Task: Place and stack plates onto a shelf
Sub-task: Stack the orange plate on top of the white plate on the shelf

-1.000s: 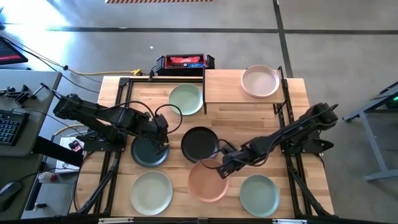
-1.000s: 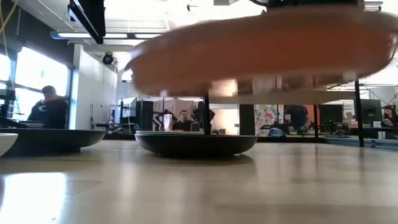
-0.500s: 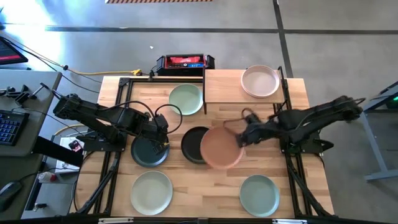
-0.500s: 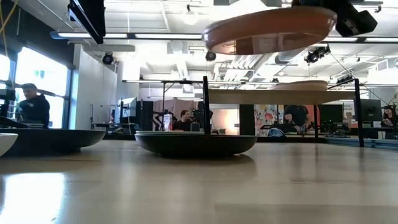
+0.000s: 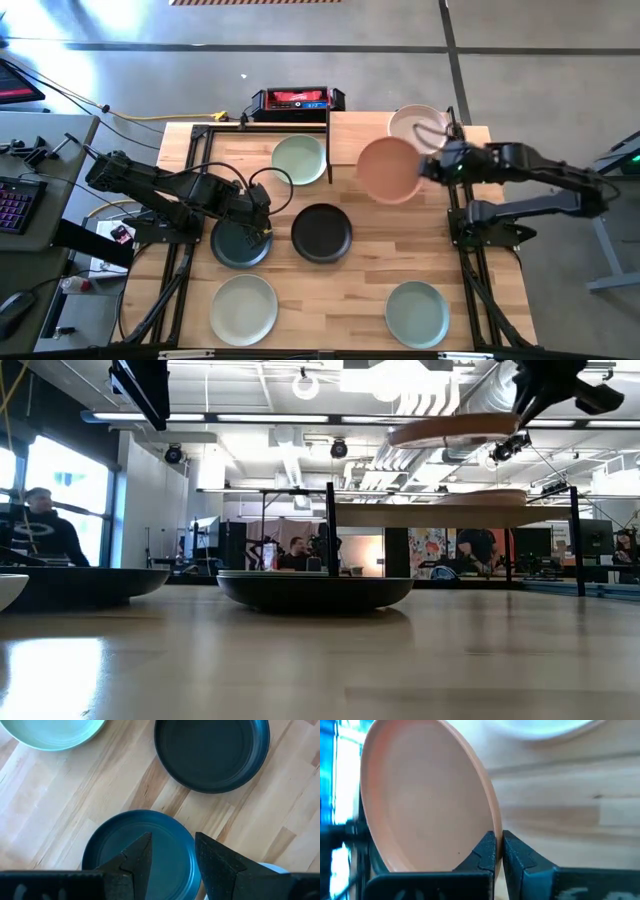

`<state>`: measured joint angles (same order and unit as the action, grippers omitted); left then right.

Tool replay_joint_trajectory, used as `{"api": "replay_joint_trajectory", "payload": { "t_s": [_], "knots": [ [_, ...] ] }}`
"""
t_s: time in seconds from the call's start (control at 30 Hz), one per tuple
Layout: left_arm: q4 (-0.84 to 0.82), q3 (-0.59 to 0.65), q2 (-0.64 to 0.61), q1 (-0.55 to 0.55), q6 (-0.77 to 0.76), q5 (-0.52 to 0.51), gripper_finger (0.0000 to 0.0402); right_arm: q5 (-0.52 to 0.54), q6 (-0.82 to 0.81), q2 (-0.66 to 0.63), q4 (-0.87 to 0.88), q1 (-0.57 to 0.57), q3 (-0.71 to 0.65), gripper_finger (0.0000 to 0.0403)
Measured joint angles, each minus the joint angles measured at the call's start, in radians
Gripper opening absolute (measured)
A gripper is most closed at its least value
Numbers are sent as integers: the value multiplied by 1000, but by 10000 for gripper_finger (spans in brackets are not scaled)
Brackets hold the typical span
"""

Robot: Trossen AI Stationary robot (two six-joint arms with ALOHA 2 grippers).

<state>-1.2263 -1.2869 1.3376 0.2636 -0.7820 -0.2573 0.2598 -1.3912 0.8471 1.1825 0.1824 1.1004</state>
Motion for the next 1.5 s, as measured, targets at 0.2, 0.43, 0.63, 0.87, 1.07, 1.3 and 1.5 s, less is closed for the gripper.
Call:
{"api": "replay_joint_trajectory", "payload": {
  "t_s": [0.2,0.43,0.63,0.87,1.07,1.3,1.5],
  "knots": [
    [0,0,0,0,0,0,136,0,62,-75,12,213,0,0],
    [0,0,0,-1,22,0,135,-30,140,-95,11,434,0,0],
    [0,0,0,-1,46,0,136,-77,204,-72,10,613,0,0],
    [0,0,0,-1,70,0,135,-199,270,10,-34,779,0,0],
    [0,0,0,-1,72,0,136,-252,274,93,-83,851,0,0],
    [0,0,0,-1,69,0,136,-253,283,146,-73,879,0,0],
    [0,0,0,-1,72,0,136,-253,296,164,-71,897,0,0]
  ]
}}
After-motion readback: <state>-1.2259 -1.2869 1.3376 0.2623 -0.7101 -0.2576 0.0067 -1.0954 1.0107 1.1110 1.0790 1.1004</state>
